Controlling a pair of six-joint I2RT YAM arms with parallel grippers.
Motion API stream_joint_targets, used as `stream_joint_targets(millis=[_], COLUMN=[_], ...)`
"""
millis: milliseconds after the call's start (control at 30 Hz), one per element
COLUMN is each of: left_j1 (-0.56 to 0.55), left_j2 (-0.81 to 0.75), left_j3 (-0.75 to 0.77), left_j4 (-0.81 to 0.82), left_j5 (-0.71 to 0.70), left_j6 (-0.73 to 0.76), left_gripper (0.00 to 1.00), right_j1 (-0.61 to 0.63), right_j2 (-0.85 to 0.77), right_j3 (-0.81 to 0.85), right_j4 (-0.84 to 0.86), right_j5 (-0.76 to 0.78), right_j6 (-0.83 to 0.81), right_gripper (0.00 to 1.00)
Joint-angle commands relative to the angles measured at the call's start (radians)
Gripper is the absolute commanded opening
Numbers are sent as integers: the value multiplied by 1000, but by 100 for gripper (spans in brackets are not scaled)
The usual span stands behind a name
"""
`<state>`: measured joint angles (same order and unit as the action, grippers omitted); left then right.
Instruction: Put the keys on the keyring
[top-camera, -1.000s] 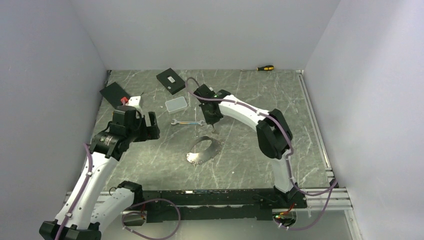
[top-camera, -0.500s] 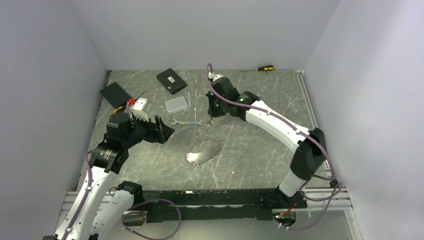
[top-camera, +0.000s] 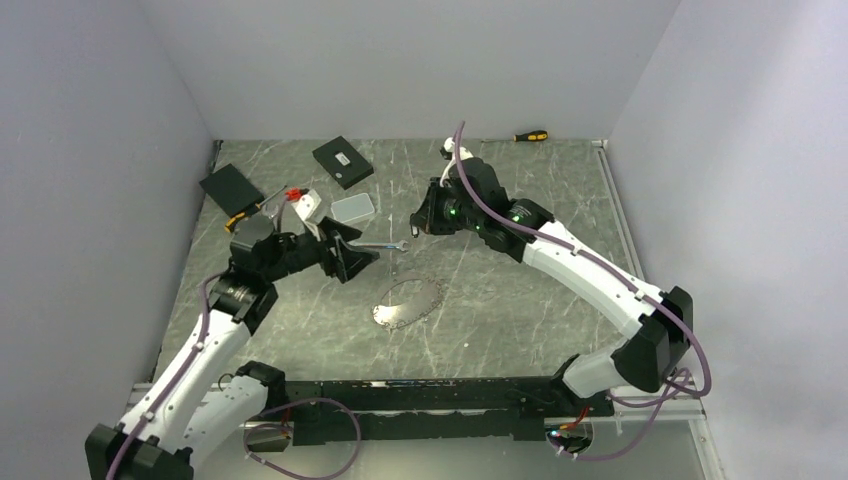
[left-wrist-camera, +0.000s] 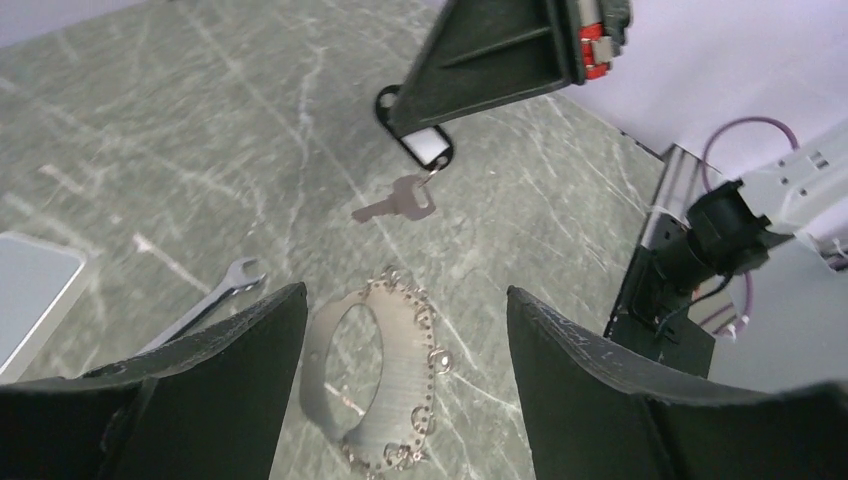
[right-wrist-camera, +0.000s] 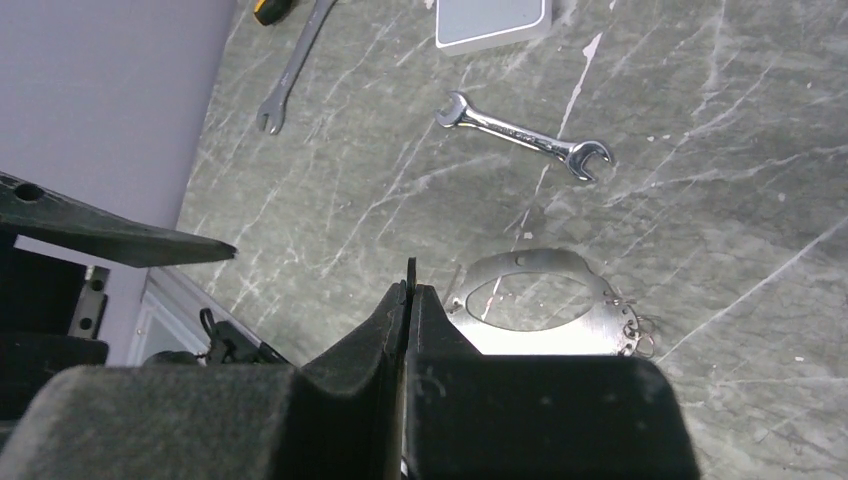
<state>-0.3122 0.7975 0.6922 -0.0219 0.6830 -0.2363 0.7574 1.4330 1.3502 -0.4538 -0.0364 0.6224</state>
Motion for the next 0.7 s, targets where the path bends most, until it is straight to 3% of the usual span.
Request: stream_joint_targets(millis=[0, 467, 667], left_j1=[-85, -302, -341], left_j2=[71, 226, 262], left_j3=[25, 91, 108], left_j4=[150, 160, 170], left_j5=[70, -19, -111], left_j6=[104, 291, 334], left_gripper=[78, 64, 51], right_j1=[6, 8, 8], right_j2=[-48, -130, -139], right_j3=[-17, -93, -94], right_j4=[39, 58, 59], right_j5=[-18, -58, -65], right_j6=[37, 7, 2], right_gripper=[0, 0, 0])
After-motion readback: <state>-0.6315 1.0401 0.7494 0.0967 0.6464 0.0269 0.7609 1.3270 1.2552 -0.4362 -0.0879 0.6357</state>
